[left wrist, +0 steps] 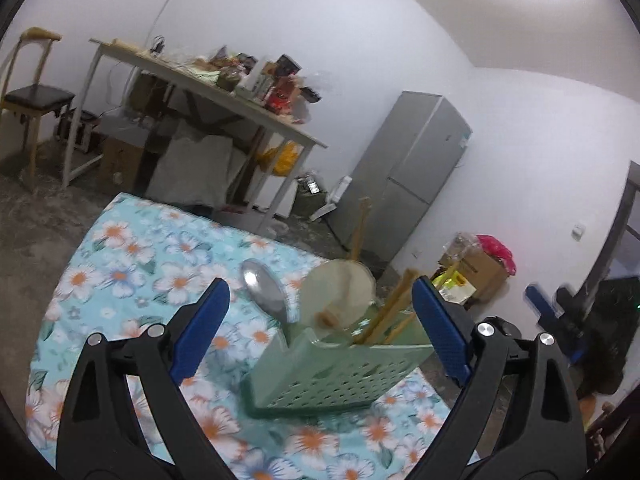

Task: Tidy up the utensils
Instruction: 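Lower the held chopstick into the green caddy with the right tool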

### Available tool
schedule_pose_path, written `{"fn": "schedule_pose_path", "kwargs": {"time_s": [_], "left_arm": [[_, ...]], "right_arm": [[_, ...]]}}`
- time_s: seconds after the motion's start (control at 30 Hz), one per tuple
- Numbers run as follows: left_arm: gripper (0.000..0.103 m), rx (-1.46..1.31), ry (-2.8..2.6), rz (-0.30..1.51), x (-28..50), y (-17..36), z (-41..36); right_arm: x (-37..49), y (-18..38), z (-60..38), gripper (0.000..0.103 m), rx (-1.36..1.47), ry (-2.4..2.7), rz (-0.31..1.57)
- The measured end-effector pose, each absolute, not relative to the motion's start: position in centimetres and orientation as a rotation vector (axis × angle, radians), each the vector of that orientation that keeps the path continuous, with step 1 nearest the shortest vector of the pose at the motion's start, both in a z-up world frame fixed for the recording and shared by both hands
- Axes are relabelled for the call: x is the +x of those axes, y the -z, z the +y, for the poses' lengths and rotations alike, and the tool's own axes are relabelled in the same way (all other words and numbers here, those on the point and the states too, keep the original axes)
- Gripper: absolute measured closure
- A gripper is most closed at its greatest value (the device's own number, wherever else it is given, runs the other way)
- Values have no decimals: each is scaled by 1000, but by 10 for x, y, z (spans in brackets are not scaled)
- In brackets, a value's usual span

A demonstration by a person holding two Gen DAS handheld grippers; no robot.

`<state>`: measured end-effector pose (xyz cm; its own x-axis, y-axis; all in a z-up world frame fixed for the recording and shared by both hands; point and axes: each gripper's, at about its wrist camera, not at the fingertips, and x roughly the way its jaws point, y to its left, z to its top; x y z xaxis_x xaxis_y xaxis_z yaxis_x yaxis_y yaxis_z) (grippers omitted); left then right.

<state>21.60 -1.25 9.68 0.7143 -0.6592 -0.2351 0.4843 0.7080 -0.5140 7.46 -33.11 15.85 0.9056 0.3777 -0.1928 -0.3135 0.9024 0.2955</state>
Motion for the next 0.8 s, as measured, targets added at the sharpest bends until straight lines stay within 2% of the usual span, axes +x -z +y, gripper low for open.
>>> {"fn": "schedule_pose_path", "kwargs": {"time_s": [0.3,0.6,0.73,0.8], "left_arm": [[14,-353,718,349,197,-124,-41],[15,-515,588,355,178,-91,9],[28,-637,597,418,194,-76,23],[39,-689,601,451,206,-69,25]], "right_arm": [[63,-121,-361,44,371,-317,294],[56,-91,-340,44,435,-385,356],[62,-70,-316,44,445,-420,423],[64,-62,-309,44,471,-441,442]]}}
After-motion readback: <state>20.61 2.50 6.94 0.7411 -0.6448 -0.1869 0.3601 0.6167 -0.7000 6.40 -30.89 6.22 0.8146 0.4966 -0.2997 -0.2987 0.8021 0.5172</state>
